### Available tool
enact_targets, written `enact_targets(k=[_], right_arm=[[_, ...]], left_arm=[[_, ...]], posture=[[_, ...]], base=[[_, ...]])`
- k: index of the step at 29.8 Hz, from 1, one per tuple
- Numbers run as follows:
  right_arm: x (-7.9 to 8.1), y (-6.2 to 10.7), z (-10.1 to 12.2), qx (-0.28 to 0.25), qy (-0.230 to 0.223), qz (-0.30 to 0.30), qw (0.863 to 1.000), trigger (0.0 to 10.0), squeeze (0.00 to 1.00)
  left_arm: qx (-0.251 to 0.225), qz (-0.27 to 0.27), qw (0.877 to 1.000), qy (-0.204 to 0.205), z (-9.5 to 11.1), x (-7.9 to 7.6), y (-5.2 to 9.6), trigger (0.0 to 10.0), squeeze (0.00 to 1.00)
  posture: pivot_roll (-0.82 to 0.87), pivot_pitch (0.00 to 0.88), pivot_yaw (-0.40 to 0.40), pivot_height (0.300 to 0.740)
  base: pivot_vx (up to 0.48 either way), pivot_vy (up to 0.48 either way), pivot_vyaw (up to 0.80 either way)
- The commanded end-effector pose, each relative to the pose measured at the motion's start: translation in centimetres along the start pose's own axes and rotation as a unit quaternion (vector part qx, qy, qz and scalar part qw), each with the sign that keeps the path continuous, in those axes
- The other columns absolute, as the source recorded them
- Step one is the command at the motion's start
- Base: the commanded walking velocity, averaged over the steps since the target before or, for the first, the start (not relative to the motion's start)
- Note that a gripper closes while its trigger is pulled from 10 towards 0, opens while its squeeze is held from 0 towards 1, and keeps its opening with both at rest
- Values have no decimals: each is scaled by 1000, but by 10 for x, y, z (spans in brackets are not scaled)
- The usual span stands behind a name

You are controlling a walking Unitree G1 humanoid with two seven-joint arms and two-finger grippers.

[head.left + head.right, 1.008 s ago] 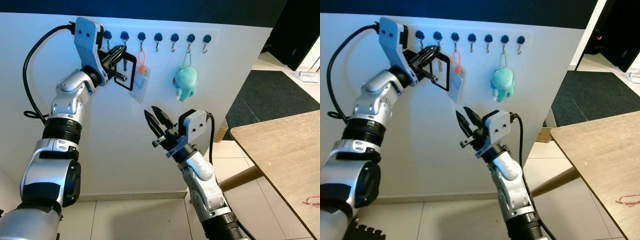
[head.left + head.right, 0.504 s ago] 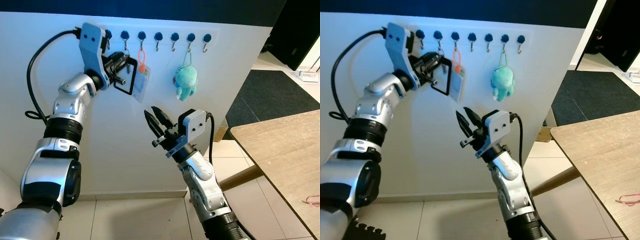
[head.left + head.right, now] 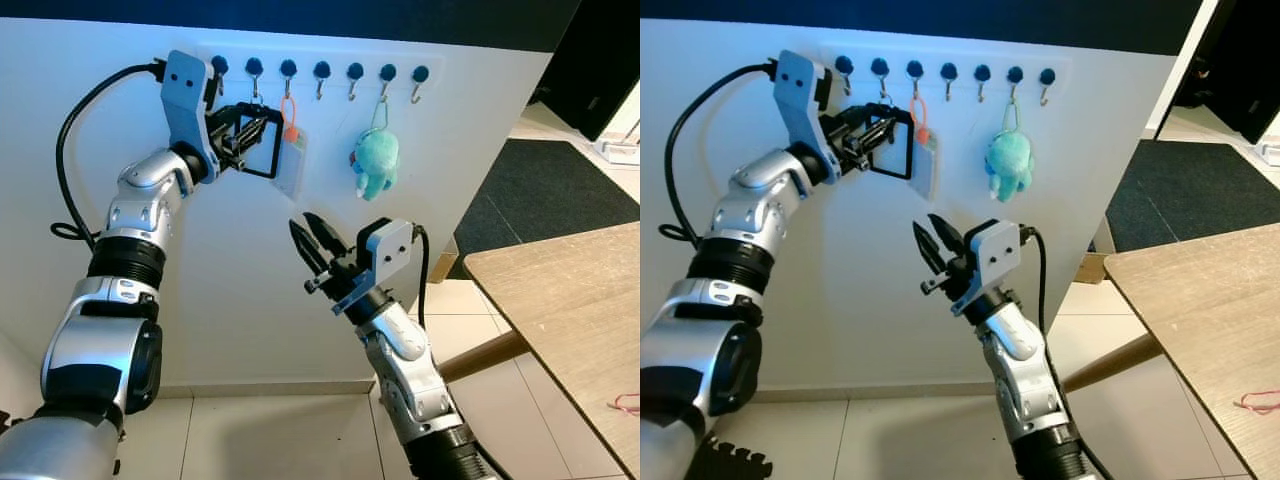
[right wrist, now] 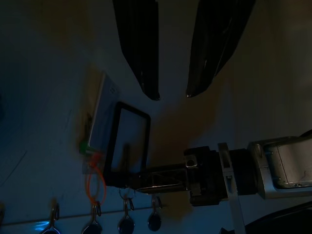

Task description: Hang keys on a hook

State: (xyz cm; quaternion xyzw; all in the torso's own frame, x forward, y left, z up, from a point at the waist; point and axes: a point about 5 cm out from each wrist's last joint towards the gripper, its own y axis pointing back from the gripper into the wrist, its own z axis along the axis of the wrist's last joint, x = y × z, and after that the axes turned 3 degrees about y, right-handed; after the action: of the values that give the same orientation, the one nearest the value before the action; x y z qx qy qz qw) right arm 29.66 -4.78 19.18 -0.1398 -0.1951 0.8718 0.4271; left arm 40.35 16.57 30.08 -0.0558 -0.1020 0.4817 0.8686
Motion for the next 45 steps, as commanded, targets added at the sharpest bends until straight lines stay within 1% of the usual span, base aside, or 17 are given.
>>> enact_targets(k=[1,8,10,11,13,14,15,25,33,35,36,37,38,40,41,43,45], right_arm=[[0,-1,4,-5,1,0,1000,10000,0],[-1,1,3,-2,1,-2,1000,10000,0],[-2,2,2,0,1,-4,1000,10000,0],[-2,3,1,1,0,-4,1000,10000,0],[-2,3,1,1,0,-4,1000,10000,0],[-2,3,1,2,0,-3,1000,10000,0],[-2,3,1,2,0,-2,1000,10000,0],[-3,5,0,5,2,-3,1000,10000,0],[-5,23,-18,47,7,-5,999,10000,0],[-4,37,-32,83,11,2,996,10000,0],[-4,37,-32,83,11,2,996,10000,0],[-5,52,-49,127,16,6,992,10000,0],[-5,52,-49,127,16,6,992,10000,0],[-7,69,-68,183,22,2,983,10000,0],[-7,69,-68,183,22,2,983,10000,0],[-8,82,-82,225,21,-2,974,10000,0],[-15,121,-117,343,6,-37,939,10000,0]], left_arm=[[8,6,1000,1,-4,2,3,10000,0],[1,33,999,8,-5,11,11,10000,0],[-2,34,999,19,-8,14,18,10000,63],[0,38,999,22,-12,17,24,10000,776],[3,41,999,22,-13,18,25,10000,776],[3,50,999,19,-14,20,27,10000,682],[0,60,998,19,-15,22,30,10000,0],[-69,87,993,31,-9,25,42,10000,0],[3,-77,994,75,-51,-10,83,10000,0],[83,-136,983,90,-82,-26,113,10000,0],[83,-136,983,90,-82,-26,113,10000,0],[184,-165,964,98,-118,-39,145,10000,0],[184,-165,964,98,-118,-39,145,10000,0],[283,-144,943,103,-153,-45,174,10000,0],[283,-144,943,103,-153,-45,174,10000,0],[313,-102,938,108,-171,-44,186,10000,0],[346,40,930,113,-211,-40,207,10000,0]], posture=[[66,85,-65,740],[62,86,-62,740],[63,86,-64,740],[63,86,-64,740],[65,88,-68,740],[65,89,-68,740],[65,89,-68,740],[58,90,-63,740],[56,94,-61,740],[58,95,-67,740],[58,95,-67,740],[60,91,-71,740],[60,91,-71,740],[63,91,-73,740],[63,91,-73,740],[62,89,-74,740],[66,84,-75,740]], base=[[0,0,0],[0,0,0],[0,0,0],[0,0,0],[0,0,0],[0,0,0],[0,0,0],[0,0,0],[0,0,0],[0,0,0],[0,0,0],[0,0,0],[0,0,0],[0,0,0],[0,0,0],[0,0,0],[0,0,0]])
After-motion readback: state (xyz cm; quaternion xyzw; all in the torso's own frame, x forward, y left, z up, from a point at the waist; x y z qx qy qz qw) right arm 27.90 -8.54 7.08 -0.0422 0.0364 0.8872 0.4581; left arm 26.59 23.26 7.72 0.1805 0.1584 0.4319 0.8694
